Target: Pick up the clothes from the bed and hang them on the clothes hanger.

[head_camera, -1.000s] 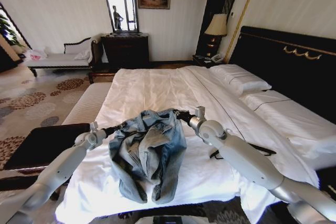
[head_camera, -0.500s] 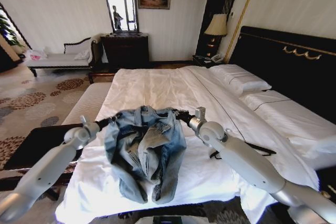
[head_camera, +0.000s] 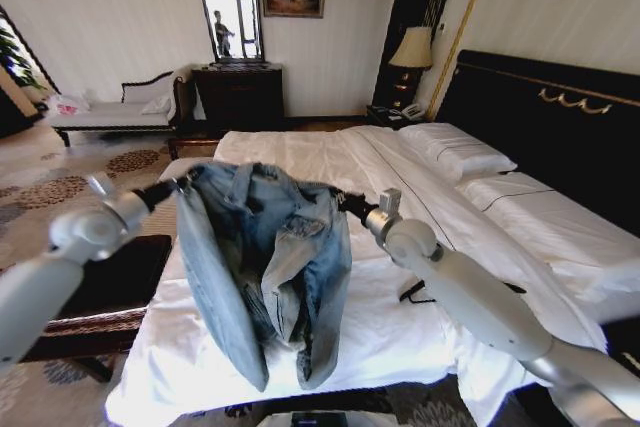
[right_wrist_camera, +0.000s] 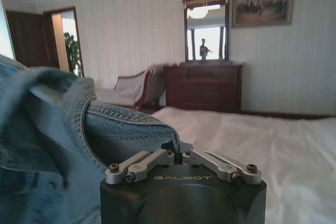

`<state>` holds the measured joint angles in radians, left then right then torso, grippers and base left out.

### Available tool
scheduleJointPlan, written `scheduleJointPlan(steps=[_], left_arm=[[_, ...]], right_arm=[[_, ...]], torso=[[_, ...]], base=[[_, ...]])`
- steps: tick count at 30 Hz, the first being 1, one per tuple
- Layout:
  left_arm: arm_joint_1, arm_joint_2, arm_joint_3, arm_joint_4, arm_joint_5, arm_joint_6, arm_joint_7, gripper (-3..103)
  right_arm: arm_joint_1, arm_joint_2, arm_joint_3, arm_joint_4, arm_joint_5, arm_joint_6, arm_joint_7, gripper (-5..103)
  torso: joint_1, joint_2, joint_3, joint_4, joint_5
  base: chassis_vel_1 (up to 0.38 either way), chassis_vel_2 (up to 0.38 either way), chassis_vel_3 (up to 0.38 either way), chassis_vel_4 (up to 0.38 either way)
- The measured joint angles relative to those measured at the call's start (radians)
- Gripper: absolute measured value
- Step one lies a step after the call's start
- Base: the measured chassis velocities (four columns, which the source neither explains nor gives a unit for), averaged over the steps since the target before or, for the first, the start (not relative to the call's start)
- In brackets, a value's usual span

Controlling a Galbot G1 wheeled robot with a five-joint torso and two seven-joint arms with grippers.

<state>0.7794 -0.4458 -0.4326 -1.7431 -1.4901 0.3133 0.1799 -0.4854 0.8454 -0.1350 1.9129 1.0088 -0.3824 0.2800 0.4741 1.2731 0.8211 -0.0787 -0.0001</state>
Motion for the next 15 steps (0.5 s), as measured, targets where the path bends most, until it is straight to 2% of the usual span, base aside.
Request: scheduleJointPlan(steps=[2, 4, 6, 13, 15], left_arm=[[-0.060, 0.051, 0.006, -0.024, -0.045, 0.007, -0.029, 3], [-0.082, 0.068, 0.014, -0.030, -0.057, 0.010, -0.034, 3], [-0.150, 0.114, 0.055, -0.036, -0.087, 0.014, -0.043, 3], [-0.293, 0.149, 0.165, -0.008, -0.118, 0.018, -0.046, 3], [-0.417, 0.148, 0.254, 0.010, -0.142, 0.025, -0.052, 3]], right_arm=[[0.068, 0.009, -0.012, -0.021, 0.020, 0.000, 0.012, 2], [0.087, 0.013, -0.014, -0.028, 0.025, 0.000, 0.016, 2], [0.160, 0.031, -0.024, -0.061, 0.041, 0.000, 0.028, 2], [0.294, 0.060, -0.052, -0.138, 0.066, 0.002, 0.049, 2], [0.353, 0.071, -0.067, -0.179, 0.080, 0.008, 0.052, 2]], torso=[[0.000, 0.000, 0.000, 0.0000, 0.0002], [0.000, 0.000, 0.000, 0.0000, 0.0001], [0.000, 0.000, 0.000, -0.0001, 0.0002], [0.000, 0.000, 0.000, 0.0003, -0.0004], [0.000, 0.000, 0.000, -0.0001, -0.0001]], base=[[0.000, 0.000, 0.000, 0.000], [0.000, 0.000, 0.000, 0.000], [0.000, 0.000, 0.000, 0.000], [0.000, 0.000, 0.000, 0.000], [0.000, 0.000, 0.000, 0.000]])
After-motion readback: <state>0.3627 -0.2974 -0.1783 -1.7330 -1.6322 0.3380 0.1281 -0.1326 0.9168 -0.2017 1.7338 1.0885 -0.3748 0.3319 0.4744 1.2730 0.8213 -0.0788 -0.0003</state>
